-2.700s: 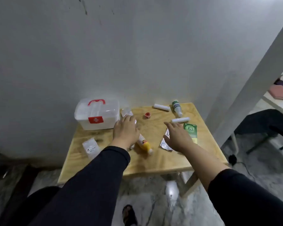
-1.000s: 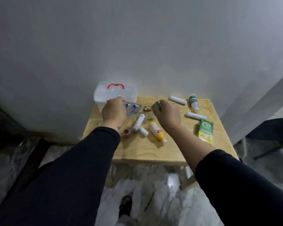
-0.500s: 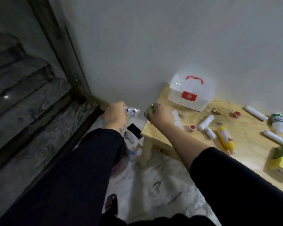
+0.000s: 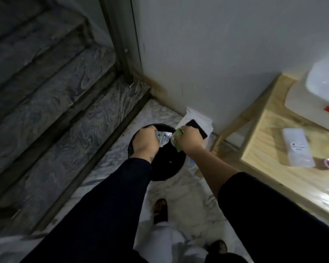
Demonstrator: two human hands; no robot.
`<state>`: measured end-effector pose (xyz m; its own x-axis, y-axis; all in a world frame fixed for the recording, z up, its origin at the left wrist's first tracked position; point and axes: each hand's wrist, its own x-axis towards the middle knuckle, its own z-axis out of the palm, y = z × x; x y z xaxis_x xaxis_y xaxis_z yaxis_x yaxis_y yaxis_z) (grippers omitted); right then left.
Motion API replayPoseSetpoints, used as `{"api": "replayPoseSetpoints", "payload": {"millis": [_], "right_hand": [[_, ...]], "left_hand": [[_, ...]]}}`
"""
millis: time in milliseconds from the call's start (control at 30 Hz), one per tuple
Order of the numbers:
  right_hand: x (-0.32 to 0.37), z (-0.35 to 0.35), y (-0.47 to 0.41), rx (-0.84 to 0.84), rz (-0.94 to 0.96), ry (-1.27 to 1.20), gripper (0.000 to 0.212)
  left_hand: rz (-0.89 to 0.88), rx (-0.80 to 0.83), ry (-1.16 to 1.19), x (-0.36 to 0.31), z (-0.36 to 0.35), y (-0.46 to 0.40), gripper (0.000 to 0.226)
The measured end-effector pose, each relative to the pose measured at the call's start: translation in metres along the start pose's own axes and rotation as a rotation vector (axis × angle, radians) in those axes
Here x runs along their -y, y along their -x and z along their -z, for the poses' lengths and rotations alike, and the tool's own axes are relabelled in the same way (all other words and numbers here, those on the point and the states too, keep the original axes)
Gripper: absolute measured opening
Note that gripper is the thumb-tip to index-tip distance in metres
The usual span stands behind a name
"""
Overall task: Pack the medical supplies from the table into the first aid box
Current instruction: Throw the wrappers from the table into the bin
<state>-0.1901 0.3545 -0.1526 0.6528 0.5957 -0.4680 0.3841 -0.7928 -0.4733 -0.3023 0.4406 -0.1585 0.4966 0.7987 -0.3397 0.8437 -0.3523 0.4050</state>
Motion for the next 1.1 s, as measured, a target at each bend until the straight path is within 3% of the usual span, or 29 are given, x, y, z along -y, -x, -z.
{"api": "replayPoseSetpoints", "payload": {"millis": [200,500,667,900,1100], "right_hand": [[-0.009,-0.043,-0.042,0.213,-0.036,0.070,0.048],[-0.018,-0.069,-0.054,0.349,-0.011,0.246,0.051],[-0.003,-0.020,-0.037,0.228,0.025,0.237,0.048],[-0.008,0.087,-0.004,-0.017,0.008,0.101,0.046],[-0.050,0.174,0.035,-0.195,-0.037,0.140,0.048]], "left_hand": [[-0.021,0.221,0.049,0.041,-0.025,-0.034,0.042],[-0.054,0.320,-0.037,0.065,-0.035,-0.041,0.042],[-0.117,0.299,-0.090,0.029,0.000,-0.047,0.043],[-0.381,0.175,-0.188,-0.074,0.051,-0.046,0.044],[-0.645,0.158,-0.348,-0.172,0.064,-0.028,0.044]]}}
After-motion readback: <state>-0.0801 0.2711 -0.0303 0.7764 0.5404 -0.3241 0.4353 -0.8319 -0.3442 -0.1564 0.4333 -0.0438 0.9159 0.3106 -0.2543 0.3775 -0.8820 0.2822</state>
